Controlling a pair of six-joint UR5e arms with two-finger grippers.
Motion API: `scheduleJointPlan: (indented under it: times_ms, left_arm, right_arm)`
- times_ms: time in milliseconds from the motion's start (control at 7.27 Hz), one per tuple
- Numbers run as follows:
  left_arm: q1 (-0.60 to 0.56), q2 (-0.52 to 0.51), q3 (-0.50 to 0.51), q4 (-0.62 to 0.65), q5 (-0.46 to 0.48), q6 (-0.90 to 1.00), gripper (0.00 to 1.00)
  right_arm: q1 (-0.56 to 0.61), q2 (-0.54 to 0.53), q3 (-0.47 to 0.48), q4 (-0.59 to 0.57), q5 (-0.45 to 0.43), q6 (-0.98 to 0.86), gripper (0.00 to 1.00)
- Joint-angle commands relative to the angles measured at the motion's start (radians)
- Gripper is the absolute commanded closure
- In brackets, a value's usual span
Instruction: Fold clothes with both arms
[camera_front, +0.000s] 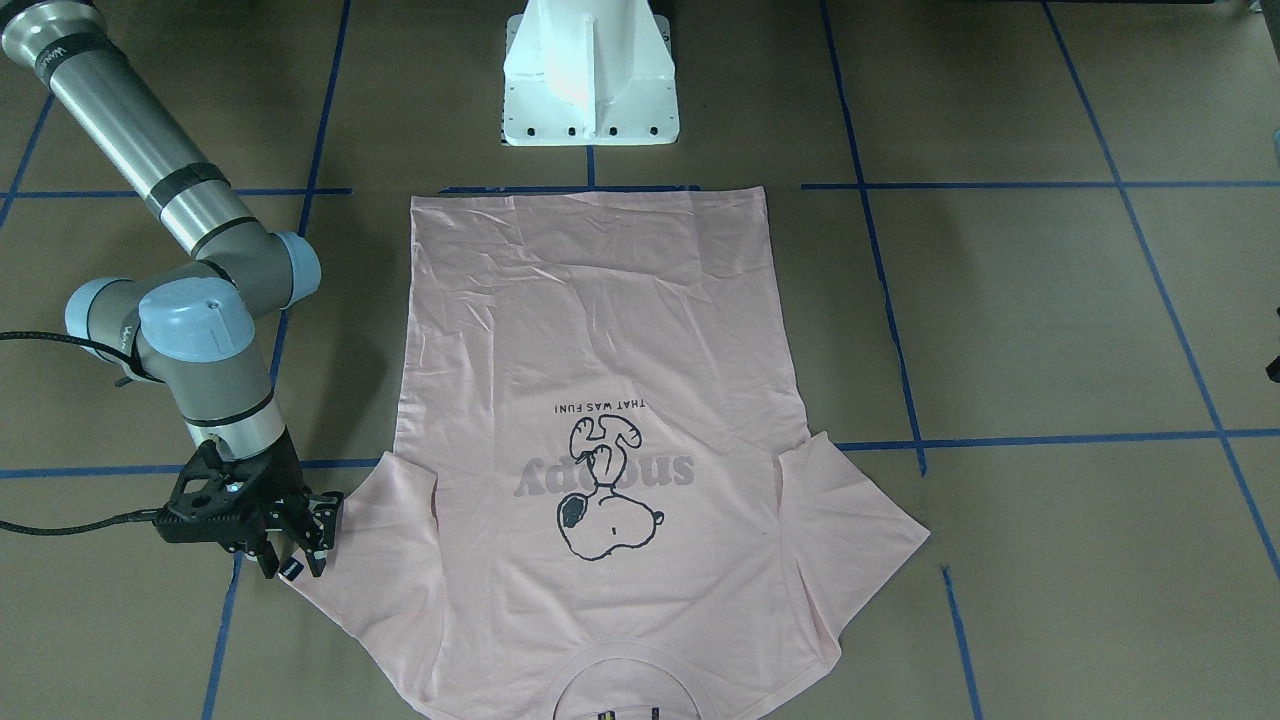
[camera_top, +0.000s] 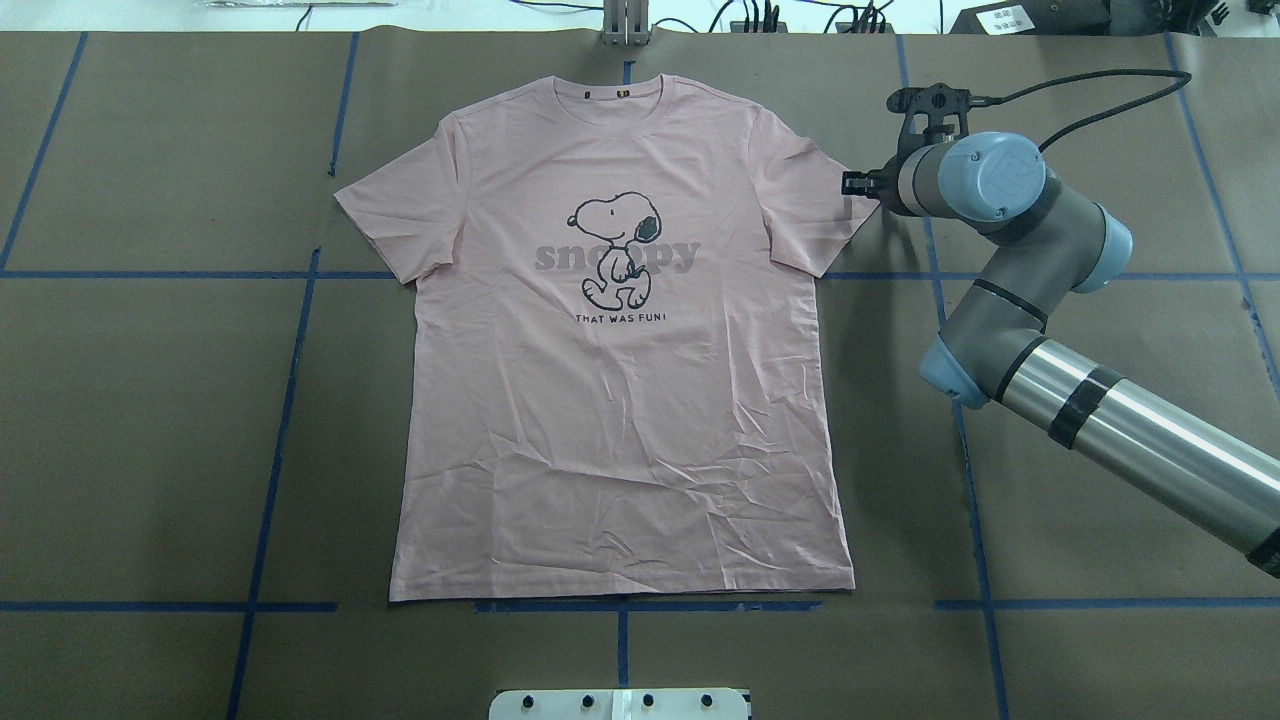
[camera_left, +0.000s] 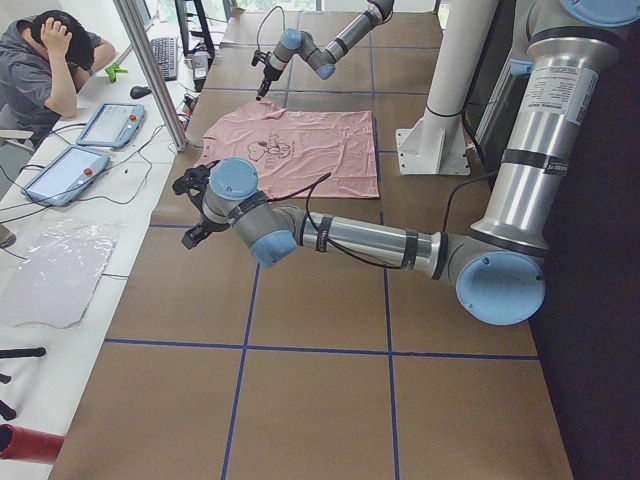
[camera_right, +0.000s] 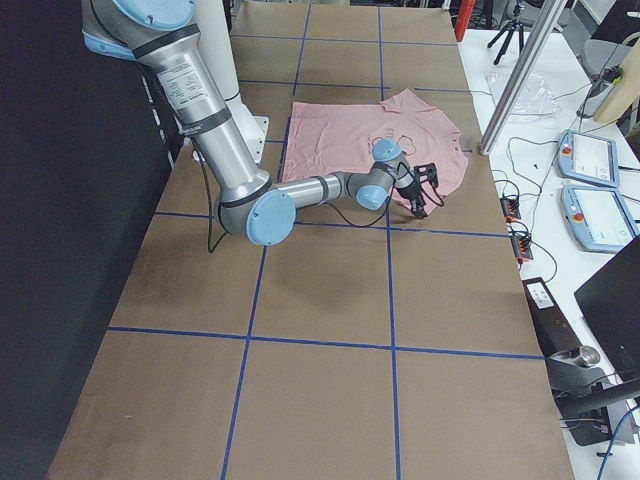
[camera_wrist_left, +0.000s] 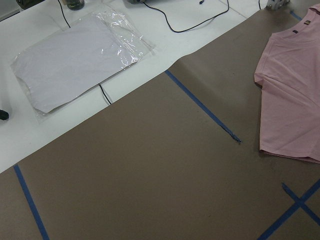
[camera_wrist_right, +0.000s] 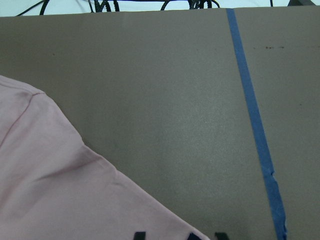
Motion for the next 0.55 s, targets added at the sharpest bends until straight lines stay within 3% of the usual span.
scheduleJointPlan:
  times_ms: [0,413]
  left_arm:
    - [0.000,0.000,0.000,0.000,0.000,0.000,0.00]
    - [0.000,0.000,0.000,0.000,0.000,0.002,0.00]
  right_arm:
    - [0.000,0.000,-0.008,0.001,-0.014,0.000,0.48]
    - [0.000,0.000,-0.014,0.000,-0.014,0.004,0.50]
